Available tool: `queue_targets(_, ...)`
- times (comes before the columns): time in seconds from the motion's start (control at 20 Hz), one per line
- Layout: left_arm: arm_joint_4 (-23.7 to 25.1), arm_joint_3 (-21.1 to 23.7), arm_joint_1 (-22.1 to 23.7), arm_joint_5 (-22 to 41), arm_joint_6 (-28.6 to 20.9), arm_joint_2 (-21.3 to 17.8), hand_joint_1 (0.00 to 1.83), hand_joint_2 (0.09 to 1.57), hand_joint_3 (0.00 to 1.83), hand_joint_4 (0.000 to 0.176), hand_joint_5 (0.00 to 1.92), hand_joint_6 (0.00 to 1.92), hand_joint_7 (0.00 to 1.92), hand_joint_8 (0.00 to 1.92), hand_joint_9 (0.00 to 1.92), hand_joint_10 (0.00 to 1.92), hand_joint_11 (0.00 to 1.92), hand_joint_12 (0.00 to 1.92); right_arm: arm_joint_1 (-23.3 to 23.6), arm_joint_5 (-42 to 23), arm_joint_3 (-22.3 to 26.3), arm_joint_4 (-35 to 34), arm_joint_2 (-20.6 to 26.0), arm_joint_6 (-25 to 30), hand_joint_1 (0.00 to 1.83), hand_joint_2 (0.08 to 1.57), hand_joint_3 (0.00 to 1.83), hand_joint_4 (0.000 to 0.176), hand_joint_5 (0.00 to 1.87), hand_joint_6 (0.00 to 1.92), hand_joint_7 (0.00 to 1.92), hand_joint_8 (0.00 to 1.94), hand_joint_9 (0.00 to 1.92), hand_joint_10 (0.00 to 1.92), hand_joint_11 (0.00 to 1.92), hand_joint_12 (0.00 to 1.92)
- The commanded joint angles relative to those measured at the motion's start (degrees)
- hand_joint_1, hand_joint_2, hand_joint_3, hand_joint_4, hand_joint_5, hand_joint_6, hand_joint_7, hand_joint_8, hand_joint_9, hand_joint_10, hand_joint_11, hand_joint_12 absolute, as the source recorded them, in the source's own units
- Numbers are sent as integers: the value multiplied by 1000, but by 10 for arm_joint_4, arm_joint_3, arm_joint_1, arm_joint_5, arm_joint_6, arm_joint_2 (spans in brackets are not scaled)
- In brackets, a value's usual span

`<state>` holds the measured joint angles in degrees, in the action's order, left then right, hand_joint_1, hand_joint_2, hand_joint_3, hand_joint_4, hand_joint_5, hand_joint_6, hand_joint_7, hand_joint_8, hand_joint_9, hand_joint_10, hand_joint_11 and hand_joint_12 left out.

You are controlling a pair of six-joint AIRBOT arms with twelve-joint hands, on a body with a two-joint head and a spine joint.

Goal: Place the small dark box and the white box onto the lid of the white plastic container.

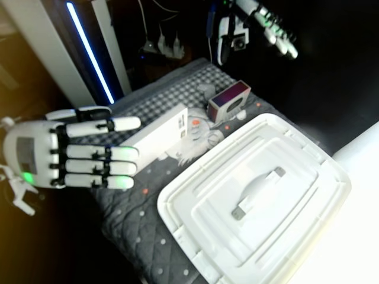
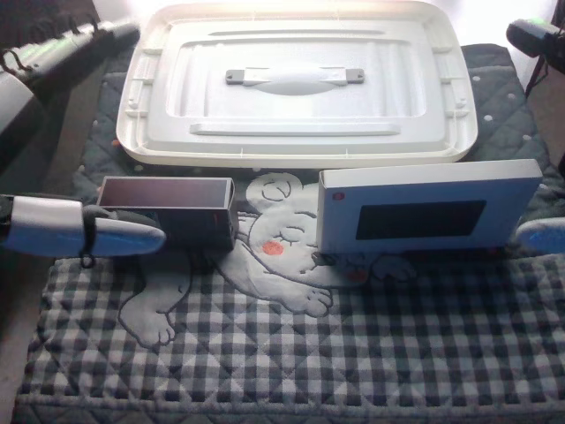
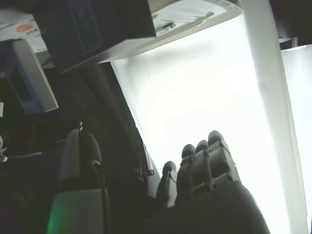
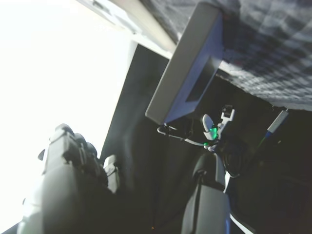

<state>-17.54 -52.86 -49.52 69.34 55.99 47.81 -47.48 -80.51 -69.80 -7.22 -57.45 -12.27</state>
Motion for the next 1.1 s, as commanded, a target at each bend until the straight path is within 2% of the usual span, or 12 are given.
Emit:
queue_targets(0.0,6,-3,8,53,-2,2,875,681,98,35,177,6,155,4,134,17,0,523,3,-63,-6,-11,2,2,868,717,10,33,94,4,47,2,0,0,0,0)
queue_targets(0.05,8,-6,12,41,-2,5,893,700,74,43,175,3,153,2,133,9,0,488,5,-59,-9,-11,-1,1,887,727,11,26,93,3,56,5,0,0,0,0)
queue_targets(0.1,9,-9,15,28,-2,8,919,700,55,30,195,7,172,5,154,12,0,541,8,-52,-11,-11,-3,-1,908,725,8,27,98,4,68,9,15,6,2,1)
queue_targets(0.25,10,-28,25,-18,-2,23,955,711,38,8,225,11,218,13,184,15,0,589,23,-11,-23,-7,-13,-6,826,593,0,62,98,3,56,3,0,0,0,0)
queue_targets(0.4,13,-48,46,-64,-2,39,969,744,31,0,251,10,242,6,202,12,0,680,54,30,-36,14,-25,-6,832,609,0,9,117,8,87,13,26,10,64,30)
queue_targets(0.5,15,-55,51,-88,-2,40,1007,736,17,0,260,7,244,3,198,6,0,656,81,65,-49,36,-43,-6,858,606,18,0,126,6,116,12,65,4,2,296)
queue_targets(0.6,15,-67,59,-114,-2,47,1011,725,5,0,271,5,245,2,214,8,0,713,90,85,-58,43,-57,-5,906,631,20,0,135,4,149,10,86,5,0,291)
queue_targets(0.75,22,-87,78,-156,-2,63,976,755,6,48,245,1,246,0,193,0,0,542,90,106,-64,47,-63,-2,789,641,11,17,149,4,137,2,71,2,0,237)
queue_targets(0.85,23,-94,82,-173,-2,68,943,744,0,58,262,4,267,3,215,5,0,536,90,131,-75,60,-73,5,816,644,5,23,154,1,123,2,24,1,0,144)
queue_targets(0.9,24,-97,83,-180,-2,70,887,740,0,95,252,2,261,1,208,1,0,465,90,139,-79,66,-78,10,843,636,1,5,164,3,145,6,40,6,0,162)
queue_targets(1.0,25,-103,87,-194,-2,75,836,739,0,107,255,1,288,3,209,2,0,271,90,151,-87,69,-85,18,862,618,0,15,305,19,237,12,101,12,0,290)
queue_targets(1.05,27,-105,88,-200,-2,78,853,750,2,95,254,0,294,2,223,4,0,289,90,154,-89,69,-87,21,887,642,5,5,379,22,281,13,133,14,0,361)
